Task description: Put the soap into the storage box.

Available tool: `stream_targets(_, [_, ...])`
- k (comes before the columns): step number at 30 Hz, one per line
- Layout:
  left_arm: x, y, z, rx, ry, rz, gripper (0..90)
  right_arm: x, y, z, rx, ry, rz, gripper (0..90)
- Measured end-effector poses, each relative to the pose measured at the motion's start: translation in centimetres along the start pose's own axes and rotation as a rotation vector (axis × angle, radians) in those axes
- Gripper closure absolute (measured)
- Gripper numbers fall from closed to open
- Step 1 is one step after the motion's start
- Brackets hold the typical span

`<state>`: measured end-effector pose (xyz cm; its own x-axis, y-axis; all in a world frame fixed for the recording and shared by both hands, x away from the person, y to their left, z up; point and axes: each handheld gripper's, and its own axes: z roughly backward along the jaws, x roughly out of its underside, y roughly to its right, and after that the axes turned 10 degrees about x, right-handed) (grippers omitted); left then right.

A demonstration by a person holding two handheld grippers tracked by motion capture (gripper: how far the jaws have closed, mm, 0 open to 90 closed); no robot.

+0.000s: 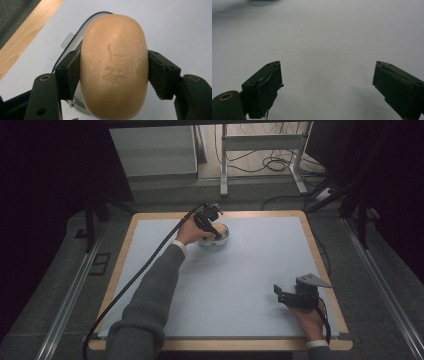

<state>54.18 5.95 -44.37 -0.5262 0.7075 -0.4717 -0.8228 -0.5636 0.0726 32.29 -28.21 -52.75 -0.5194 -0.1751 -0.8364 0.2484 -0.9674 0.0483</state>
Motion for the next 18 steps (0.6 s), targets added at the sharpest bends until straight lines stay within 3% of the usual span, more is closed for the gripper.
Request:
stream_targets(7, [0.1, -0.4, -0.8, 0.003, -0.022, 0.012, 32.6, 0.0, 0.0, 0.0, -0.002, 0.006, 0.002, 8.7])
stream_targets(12, [0.2, -0.3, -1.5, -0.017, -0.039, 0.008, 32.5, 0.0, 0.0, 0.0, -0.004, 0.007, 0.005, 8.7])
stream_targets(16, [0.3, -0.3, -0.9, 0.003, 0.012, 0.023, 29.9, 0.0, 0.0, 0.0, -0.004, 0.007, 0.005, 8.7])
stream_targets(18, [0.3, -0.1, -0.4, -0.009, 0.024, 0.020, 29.4, 0.0, 0.0, 0.0, -0.003, 0.007, 0.005, 8.7])
